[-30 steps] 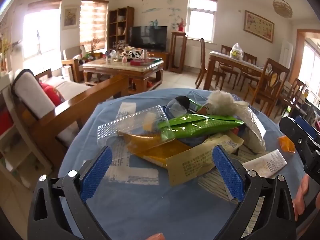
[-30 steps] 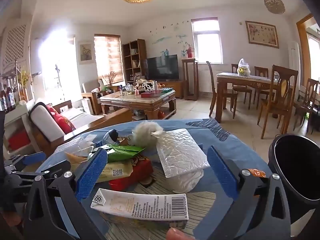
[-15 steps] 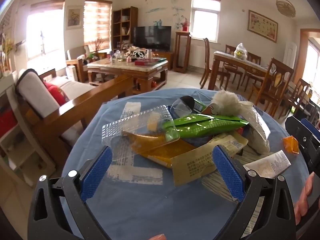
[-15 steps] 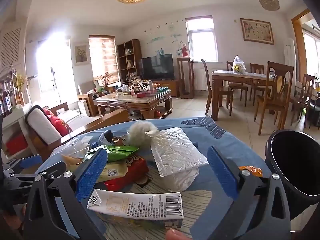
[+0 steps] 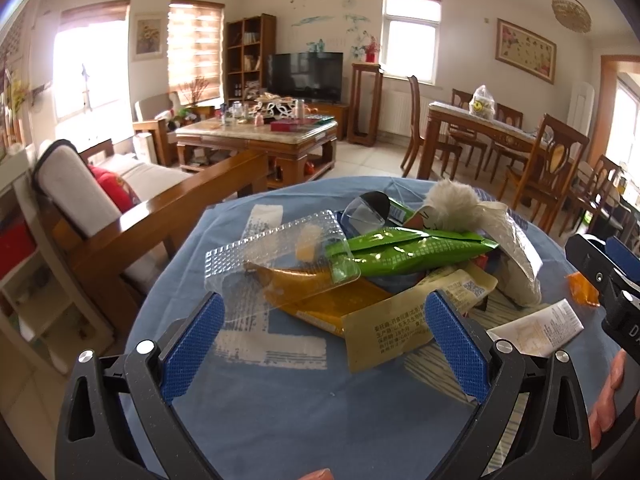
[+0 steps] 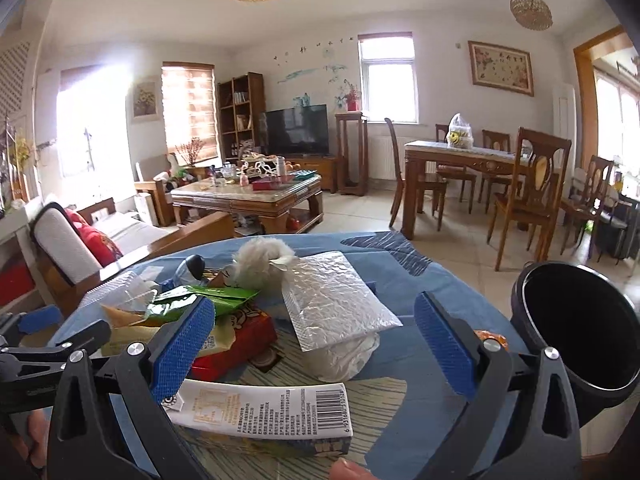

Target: Collect trash

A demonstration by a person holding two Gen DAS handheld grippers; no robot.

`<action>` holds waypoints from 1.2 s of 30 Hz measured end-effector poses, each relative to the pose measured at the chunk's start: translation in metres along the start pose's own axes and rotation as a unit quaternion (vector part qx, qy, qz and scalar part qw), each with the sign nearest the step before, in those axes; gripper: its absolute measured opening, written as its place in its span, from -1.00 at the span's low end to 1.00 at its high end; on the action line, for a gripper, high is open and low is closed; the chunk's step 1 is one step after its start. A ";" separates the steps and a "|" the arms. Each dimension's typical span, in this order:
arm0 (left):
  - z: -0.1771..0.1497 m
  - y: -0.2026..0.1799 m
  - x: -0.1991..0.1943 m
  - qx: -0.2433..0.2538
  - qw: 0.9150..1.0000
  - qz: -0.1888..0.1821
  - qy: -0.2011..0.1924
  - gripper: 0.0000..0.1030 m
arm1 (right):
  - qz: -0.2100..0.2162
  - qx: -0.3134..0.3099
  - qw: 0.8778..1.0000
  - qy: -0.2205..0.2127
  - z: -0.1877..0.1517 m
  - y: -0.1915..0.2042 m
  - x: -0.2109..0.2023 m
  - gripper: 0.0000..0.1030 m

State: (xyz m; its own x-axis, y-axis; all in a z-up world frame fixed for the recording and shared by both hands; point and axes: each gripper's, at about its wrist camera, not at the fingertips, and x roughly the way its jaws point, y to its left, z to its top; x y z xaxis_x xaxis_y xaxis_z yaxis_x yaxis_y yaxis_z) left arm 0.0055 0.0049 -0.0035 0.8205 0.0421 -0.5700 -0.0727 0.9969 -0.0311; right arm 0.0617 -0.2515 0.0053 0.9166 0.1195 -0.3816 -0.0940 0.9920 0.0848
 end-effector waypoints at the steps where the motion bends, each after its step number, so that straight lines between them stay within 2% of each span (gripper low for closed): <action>1: 0.000 0.000 0.000 0.001 1.000 0.001 0.000 0.92 | -0.004 -0.001 1.000 0.000 0.000 0.000 -0.001 0.91; 13: 0.000 -0.003 -0.001 0.004 1.000 0.015 -0.001 0.92 | 0.006 0.010 1.000 0.003 0.001 -0.006 -0.002 0.91; 36: 0.000 0.000 -0.001 -0.003 1.000 0.010 -0.001 0.92 | 0.007 0.012 1.000 0.006 -0.001 -0.008 -0.001 0.91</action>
State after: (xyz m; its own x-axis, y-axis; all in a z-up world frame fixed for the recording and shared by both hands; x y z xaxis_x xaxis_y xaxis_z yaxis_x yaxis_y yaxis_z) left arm 0.0044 0.0047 -0.0031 0.8201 0.0618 -0.5688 -0.0920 0.9955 -0.0245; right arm 0.0612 -0.2599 0.0039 0.9105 0.1338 -0.3912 -0.0974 0.9890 0.1116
